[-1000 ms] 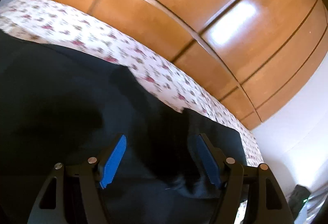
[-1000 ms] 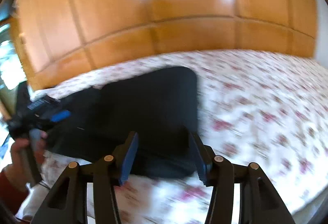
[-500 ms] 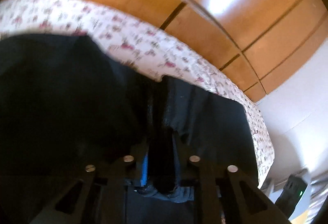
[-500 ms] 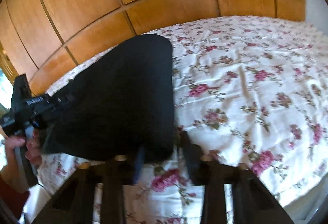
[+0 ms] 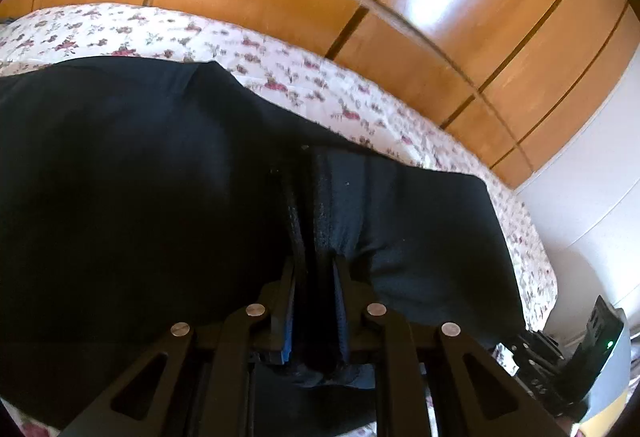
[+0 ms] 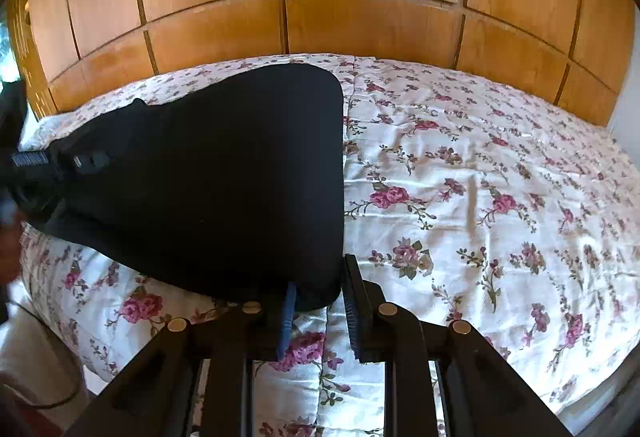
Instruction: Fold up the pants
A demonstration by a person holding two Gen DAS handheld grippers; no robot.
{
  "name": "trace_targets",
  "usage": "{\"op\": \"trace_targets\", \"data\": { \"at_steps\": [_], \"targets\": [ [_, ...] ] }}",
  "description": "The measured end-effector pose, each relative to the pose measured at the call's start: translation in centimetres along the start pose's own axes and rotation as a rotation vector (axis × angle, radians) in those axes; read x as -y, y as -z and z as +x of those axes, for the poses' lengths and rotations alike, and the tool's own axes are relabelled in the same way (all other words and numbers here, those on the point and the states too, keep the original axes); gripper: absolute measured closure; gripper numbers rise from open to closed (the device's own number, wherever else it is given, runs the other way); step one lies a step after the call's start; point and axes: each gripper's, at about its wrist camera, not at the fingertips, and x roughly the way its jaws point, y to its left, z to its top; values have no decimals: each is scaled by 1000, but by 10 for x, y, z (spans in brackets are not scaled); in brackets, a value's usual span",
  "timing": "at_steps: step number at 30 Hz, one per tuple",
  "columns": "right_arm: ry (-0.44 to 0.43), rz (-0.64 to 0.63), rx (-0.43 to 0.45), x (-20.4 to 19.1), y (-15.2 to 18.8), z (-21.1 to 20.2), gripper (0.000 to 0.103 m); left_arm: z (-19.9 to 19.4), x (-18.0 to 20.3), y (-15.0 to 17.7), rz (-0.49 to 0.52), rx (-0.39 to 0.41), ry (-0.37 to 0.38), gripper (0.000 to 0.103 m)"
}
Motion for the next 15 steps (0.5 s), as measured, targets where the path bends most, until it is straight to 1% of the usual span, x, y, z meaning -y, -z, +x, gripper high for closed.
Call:
{"op": "trace_targets", "data": {
  "at_steps": [3, 5, 7, 9, 10, 12, 13, 15],
  "targets": [
    [-52, 22, -12, 8, 0, -7, 77, 0, 3, 3, 42, 29, -12, 81],
    [-98, 33, -7, 13, 4, -22, 77, 1, -1, 5, 39, 46, 3, 79],
    [-167, 10, 51, 10, 6, -47, 77, 5, -6, 5, 17, 58, 26, 78],
    [-197, -20, 95, 7, 1, -63, 77, 5, -6, 7, 13, 73, 26, 78],
    [-190, -41, 121, 3, -5, -72, 77, 5, -3, 7, 21, 80, 15, 78],
    [-153, -54, 134, -1, -21, -67, 77, 4, 3, 8, 35, 85, -14, 78],
    [-133, -46, 137, -1, -36, -57, 77, 3, 4, 7, 39, 84, -24, 78],
    [-120, -18, 126, -3, -58, -39, 78, 3, 4, 6, 39, 77, -29, 78]
  ]
}}
